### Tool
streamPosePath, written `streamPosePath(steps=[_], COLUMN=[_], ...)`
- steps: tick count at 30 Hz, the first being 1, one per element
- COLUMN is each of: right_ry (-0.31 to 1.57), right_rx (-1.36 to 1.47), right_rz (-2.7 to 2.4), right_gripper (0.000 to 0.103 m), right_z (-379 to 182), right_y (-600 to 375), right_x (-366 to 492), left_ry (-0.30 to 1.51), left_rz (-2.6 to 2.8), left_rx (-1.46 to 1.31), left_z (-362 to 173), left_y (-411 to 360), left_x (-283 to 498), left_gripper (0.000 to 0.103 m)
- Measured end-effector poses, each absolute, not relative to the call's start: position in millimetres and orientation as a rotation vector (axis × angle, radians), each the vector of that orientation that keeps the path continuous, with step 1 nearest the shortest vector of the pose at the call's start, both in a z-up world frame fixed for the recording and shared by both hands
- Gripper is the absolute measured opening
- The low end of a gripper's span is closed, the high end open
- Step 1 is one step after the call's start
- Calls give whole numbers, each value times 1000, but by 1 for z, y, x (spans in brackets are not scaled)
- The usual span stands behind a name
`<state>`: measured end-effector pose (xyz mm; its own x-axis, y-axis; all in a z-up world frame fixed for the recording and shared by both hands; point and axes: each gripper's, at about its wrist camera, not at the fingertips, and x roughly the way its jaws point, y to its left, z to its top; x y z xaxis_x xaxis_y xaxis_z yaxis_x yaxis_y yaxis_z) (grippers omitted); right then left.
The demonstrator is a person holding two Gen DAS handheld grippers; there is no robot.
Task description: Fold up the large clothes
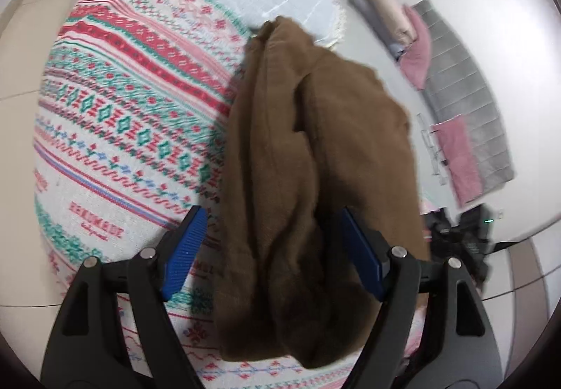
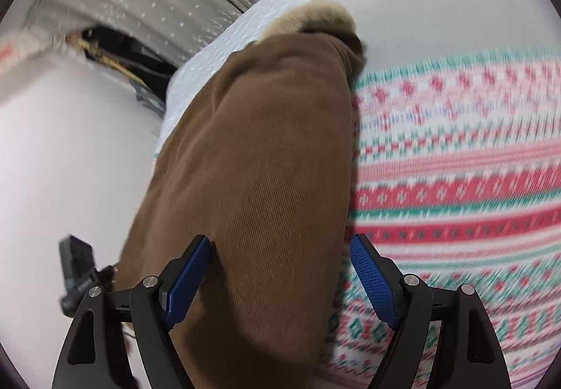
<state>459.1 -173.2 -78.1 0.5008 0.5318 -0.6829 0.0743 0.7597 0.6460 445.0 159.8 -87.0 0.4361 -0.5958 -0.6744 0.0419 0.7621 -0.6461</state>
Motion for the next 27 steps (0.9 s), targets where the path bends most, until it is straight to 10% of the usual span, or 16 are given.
streamPosePath(steps=[12, 27], right_ry=[1012, 926], right_rx=[725, 523], right_rz=[326, 260], right_gripper=[86, 77], right_z=[-96, -85], right_y=[-157, -127], right_x=[466, 457], left_ry=[1118, 1110], left_rz=[-465, -425], left_rx=[-611, -495], left_z=[-118, -114], left_y=[144, 124], left_x=[455, 450], left_gripper=[91, 80])
